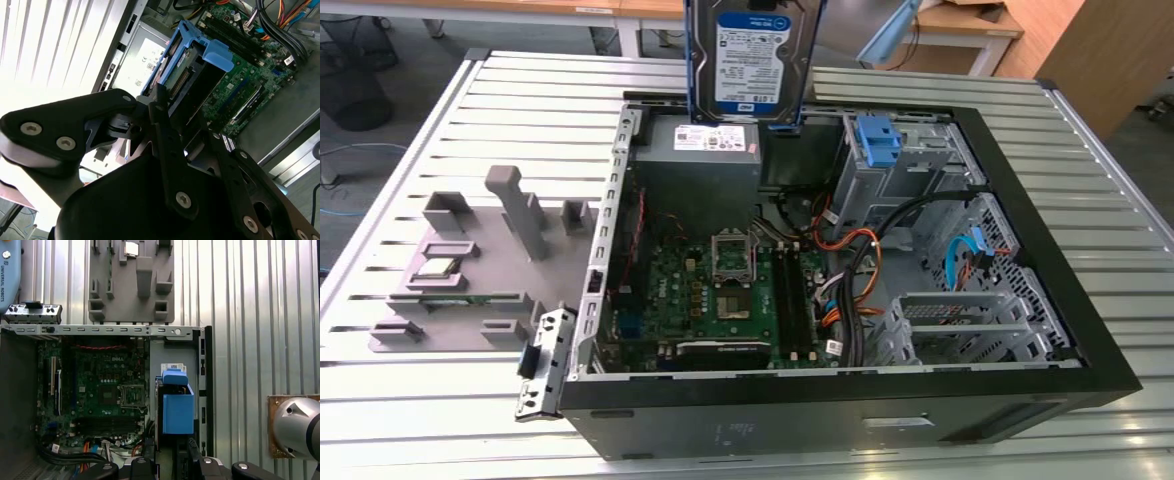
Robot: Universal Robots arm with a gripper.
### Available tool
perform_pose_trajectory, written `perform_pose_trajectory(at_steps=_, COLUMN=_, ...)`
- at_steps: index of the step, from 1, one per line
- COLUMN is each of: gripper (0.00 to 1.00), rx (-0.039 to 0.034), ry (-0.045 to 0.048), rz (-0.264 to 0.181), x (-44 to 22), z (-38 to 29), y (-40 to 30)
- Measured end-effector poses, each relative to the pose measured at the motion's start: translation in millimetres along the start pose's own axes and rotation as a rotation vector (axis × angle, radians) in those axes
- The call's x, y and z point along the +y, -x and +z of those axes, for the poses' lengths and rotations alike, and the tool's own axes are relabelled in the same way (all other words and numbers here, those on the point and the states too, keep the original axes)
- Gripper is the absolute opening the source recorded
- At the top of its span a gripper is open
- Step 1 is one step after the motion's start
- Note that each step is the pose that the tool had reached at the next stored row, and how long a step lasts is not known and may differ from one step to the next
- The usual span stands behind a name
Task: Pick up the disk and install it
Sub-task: 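Pick up the disk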
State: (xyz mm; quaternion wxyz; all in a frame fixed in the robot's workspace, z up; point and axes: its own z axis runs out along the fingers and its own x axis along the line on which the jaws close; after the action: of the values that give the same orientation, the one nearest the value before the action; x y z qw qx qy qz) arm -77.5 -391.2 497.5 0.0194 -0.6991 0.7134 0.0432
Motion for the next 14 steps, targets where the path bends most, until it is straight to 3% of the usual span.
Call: perform_pose_trajectory(at_steps=14, gripper=0.35, rx=0.0, ry=0.0, rz=0.0, x=-21.3, z=-0.5, y=0.5)
